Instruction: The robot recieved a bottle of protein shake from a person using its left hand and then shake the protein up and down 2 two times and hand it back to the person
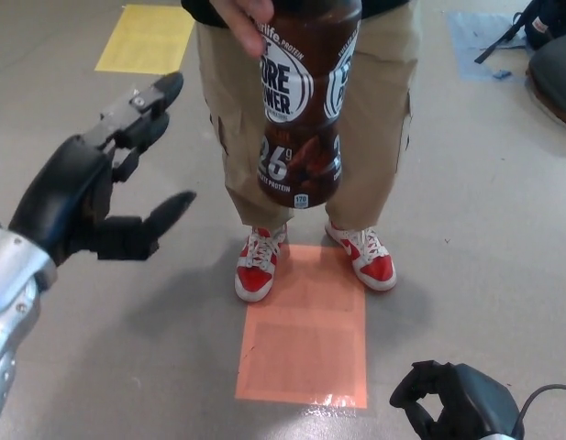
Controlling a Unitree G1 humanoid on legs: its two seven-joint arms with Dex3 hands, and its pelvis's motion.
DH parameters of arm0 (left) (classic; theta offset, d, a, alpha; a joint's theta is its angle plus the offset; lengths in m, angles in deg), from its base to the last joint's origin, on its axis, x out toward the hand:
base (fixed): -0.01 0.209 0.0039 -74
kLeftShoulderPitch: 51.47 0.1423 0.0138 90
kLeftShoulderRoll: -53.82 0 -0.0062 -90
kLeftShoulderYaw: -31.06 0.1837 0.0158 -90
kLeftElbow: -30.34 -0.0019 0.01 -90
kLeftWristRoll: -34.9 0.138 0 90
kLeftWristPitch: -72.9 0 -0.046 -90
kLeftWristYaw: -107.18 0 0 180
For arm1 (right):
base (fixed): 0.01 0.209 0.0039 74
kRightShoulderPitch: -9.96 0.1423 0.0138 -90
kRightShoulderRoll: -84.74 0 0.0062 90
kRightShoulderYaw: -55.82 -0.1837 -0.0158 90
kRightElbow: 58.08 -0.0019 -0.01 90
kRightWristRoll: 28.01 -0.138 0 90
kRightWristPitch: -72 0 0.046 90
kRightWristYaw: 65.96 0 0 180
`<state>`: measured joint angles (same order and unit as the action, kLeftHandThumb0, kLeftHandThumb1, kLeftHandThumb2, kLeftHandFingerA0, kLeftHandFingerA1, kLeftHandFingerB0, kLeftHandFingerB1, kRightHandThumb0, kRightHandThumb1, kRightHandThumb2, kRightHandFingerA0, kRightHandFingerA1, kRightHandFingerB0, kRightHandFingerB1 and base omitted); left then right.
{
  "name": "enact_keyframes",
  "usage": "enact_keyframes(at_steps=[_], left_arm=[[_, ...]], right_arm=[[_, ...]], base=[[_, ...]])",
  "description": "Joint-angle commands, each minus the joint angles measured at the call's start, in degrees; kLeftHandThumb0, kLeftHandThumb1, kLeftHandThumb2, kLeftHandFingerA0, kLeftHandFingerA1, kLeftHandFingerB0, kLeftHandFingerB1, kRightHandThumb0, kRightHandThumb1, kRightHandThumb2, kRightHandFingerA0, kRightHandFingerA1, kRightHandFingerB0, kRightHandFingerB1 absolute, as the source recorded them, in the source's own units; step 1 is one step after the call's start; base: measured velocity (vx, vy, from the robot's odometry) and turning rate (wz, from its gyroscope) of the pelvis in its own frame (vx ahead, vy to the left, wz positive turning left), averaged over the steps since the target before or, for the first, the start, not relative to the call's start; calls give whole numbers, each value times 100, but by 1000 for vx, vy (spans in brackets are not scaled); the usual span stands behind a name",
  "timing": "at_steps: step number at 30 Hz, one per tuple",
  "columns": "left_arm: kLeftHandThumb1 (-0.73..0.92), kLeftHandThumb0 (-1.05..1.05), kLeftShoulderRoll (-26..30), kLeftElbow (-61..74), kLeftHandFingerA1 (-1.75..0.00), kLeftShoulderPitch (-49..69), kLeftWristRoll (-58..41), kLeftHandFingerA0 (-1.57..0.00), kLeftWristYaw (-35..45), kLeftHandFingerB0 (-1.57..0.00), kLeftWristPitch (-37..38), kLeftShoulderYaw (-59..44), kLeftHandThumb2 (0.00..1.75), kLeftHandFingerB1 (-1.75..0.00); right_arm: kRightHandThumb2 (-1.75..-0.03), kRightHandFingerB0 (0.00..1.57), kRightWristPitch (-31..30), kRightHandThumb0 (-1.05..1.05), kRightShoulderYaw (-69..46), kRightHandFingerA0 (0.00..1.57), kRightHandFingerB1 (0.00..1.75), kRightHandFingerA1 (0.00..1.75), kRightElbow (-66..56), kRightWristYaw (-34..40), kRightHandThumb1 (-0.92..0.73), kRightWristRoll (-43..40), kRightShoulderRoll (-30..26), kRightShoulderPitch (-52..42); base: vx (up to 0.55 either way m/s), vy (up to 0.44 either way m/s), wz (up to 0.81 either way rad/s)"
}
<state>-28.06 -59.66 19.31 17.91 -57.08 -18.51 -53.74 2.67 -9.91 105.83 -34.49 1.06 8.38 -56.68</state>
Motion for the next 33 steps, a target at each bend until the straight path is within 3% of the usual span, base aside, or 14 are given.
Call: enact_keyframes(at_steps=[1,4,5,10,11,13,20,21,25,26,27,29,33], left_arm=[[62,-91,676,1297,-28,-1283,-3605,-2,915,0,-4699,-198,95,0],[61,-91,576,1275,-28,-1390,-3696,-2,755,0,-4881,-216,94,0],[60,-89,542,1261,-28,-1458,-3711,-2,716,0,-4958,-199,93,-1],[61,-91,481,1266,-25,-1641,-3649,-2,705,0,-5173,-95,94,0],[60,-90,444,1283,-25,-1683,-3646,-2,658,0,-5243,-63,93,0],[59,-90,419,1293,-25,-1718,-3656,-2,622,0,-5311,-50,93,0],[54,-86,186,1313,-25,-1969,-3718,-2,409,0,-5712,90,89,0],[55,-87,162,1318,-23,-1981,-3698,-1,437,0,-5724,139,90,0],[56,-88,12,1525,-23,-1916,-3641,-1,287,0,-5923,371,91,-2],[56,-88,-13,1550,-23,-1900,-3645,-1,260,0,-5952,393,91,-2],[56,-88,-37,1560,-23,-1893,-3657,-1,233,0,-5975,398,91,-2],[58,-89,-73,1606,-19,-1833,-3659,0,226,0,-6006,448,91,0],[59,-88,-96,1615,-18,-1862,-3538,0,357,0,-6066,621,91,0]], right_arm=[[-114,89,143,-51,-15,101,85,99,143,308,-54,120,-133,144],[-105,92,163,-51,-37,101,79,96,137,320,-59,100,-131,134],[-115,90,173,-51,-49,102,86,101,141,300,-54,86,-129,134],[-109,93,159,-49,-21,103,79,103,140,312,-57,118,-143,141],[-116,90,182,-49,1,102,86,102,137,340,-54,144,-155,140],[-110,93,197,-49,16,104,79,102,137,349,-57,161,-164,139],[-115,89,252,-49,0,102,85,101,133,365,-54,146,-184,148],[-105,91,243,-51,-10,103,78,101,134,336,-60,132,-181,143],[-114,89,276,-53,-23,102,83,101,133,305,-55,105,-178,6],[-103,92,289,-52,-23,104,76,101,132,309,-61,103,-178,-14],[-103,92,304,-52,-24,104,76,101,132,321,-61,103,-180,-23],[-114,89,313,-53,-9,102,84,105,137,317,-56,115,-172,-46],[-106,90,327,-52,-14,99,81,117,132,289,-61,106,-176,-49]], base=[[0,0,0],[0,0,0],[0,0,0],[0,0,0],[0,0,0],[0,0,0],[0,0,0],[0,0,0],[0,0,0],[0,0,0],[0,0,0],[0,0,0],[0,0,0]])
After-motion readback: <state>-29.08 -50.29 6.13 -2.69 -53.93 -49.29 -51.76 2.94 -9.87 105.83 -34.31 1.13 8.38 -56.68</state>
